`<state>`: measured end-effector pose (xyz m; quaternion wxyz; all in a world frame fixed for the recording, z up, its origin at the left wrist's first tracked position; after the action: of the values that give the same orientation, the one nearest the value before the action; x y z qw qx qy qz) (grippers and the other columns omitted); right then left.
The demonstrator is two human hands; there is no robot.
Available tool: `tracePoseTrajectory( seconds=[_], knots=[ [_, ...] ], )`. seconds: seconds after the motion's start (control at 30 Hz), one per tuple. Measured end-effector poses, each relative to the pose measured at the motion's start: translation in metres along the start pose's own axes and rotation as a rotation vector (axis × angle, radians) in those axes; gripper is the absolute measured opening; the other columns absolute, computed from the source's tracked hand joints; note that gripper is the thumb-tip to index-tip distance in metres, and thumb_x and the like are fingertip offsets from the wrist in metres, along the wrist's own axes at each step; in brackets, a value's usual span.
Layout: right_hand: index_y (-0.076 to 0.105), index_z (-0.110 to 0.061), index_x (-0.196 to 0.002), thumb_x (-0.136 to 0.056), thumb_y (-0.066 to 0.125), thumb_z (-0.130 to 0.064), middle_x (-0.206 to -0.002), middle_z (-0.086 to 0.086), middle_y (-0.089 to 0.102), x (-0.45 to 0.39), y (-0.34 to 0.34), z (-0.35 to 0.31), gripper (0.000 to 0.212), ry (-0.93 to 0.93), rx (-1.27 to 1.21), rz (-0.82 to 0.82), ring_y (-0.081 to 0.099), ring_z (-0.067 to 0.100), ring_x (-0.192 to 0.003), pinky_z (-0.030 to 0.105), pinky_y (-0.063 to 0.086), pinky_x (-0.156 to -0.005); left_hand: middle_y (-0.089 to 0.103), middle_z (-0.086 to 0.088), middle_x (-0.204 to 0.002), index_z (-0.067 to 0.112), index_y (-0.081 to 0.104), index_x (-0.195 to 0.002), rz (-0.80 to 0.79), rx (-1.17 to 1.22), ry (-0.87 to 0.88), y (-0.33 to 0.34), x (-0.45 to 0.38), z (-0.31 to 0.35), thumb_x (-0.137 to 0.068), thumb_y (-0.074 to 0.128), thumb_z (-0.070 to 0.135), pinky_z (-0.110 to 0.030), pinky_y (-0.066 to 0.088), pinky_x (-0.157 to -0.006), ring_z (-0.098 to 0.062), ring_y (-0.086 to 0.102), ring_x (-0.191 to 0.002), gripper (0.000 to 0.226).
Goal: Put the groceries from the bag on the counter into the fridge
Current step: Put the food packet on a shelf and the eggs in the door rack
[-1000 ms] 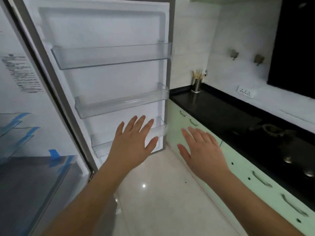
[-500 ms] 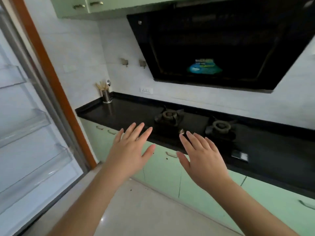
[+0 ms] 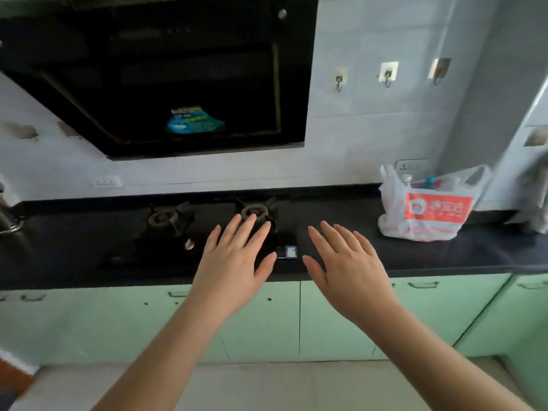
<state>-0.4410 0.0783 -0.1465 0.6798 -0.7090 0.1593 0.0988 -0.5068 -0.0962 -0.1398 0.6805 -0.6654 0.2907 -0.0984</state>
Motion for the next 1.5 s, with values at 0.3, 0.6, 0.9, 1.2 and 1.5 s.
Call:
tracePoseTrajectory(
  seconds=[0.3, 0.6, 0.9, 1.2, 1.5],
  knots=[
    [0.047, -0.02, -0.141, -0.096, 0.033, -0.053, -0.143, 0.004, 0.051, 0.0, 0.006, 0.094, 0.057, 0.207, 0.076, 0.027, 0.047, 0.025, -0.132, 0.044, 0.038, -0.109, 0.027, 0.0, -0.162, 0.031, 0.027, -0.154, -0.012, 0.068, 0.258, 0.032, -0.089, 0.088, -0.093, 0.009, 0.062, -0.047, 0.017, -0.121, -0.022, 0.019, -0.151, 0.071],
    [0.044, -0.018, -0.142, -0.096, 0.024, -0.054, -0.144, 0.005, 0.051, -0.037, 0.015, 0.144, 0.062, 0.368, 0.171, 0.018, 0.046, 0.026, -0.134, 0.046, 0.038, -0.109, 0.014, 0.003, -0.165, 0.033, 0.014, -0.156, -0.001, 0.139, 0.46, 0.05, -0.172, 0.124, -0.087, -0.004, 0.062, -0.043, 0.008, -0.124, -0.018, 0.008, -0.153, 0.077],
    [0.042, -0.02, -0.145, -0.096, 0.029, -0.056, -0.146, 0.001, 0.049, -0.038, 0.022, 0.206, 0.062, 0.534, 0.228, -0.004, 0.044, 0.022, -0.135, 0.046, 0.036, -0.111, 0.012, 0.002, -0.166, 0.032, 0.008, -0.156, -0.038, 0.196, 0.622, 0.082, -0.232, 0.19, -0.083, -0.01, 0.064, -0.042, 0.005, -0.122, -0.019, 0.005, -0.153, 0.082],
    [0.046, -0.02, -0.142, -0.095, 0.028, -0.056, -0.143, 0.004, 0.052, -0.039, 0.032, 0.304, 0.062, 0.574, 0.231, -0.018, 0.048, 0.025, -0.132, 0.044, 0.038, -0.109, 0.008, 0.003, -0.167, 0.033, 0.002, -0.157, -0.041, 0.203, 0.69, 0.102, -0.285, 0.283, -0.084, -0.006, 0.067, -0.043, 0.003, -0.122, -0.018, -0.001, -0.153, 0.082],
    [0.052, -0.019, -0.137, -0.094, 0.027, -0.056, -0.136, 0.004, 0.058, -0.049, 0.034, 0.411, 0.061, 0.517, 0.2, -0.073, 0.055, 0.025, -0.125, 0.04, 0.041, -0.104, 0.014, 0.002, -0.166, 0.031, 0.007, -0.157, -0.113, 0.167, 0.633, 0.132, -0.338, 0.365, -0.082, -0.008, 0.068, -0.044, 0.004, -0.124, -0.018, 0.002, -0.153, 0.085]
  ],
)
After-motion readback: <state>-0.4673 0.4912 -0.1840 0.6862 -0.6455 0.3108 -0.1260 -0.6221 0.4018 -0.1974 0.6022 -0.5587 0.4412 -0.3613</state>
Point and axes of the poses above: each hand's wrist, its own x-axis away from the middle knuckle, its own y-axis out of the palm, z = x × y, the point moved 5 cm from there along -x, towards the middle knuckle
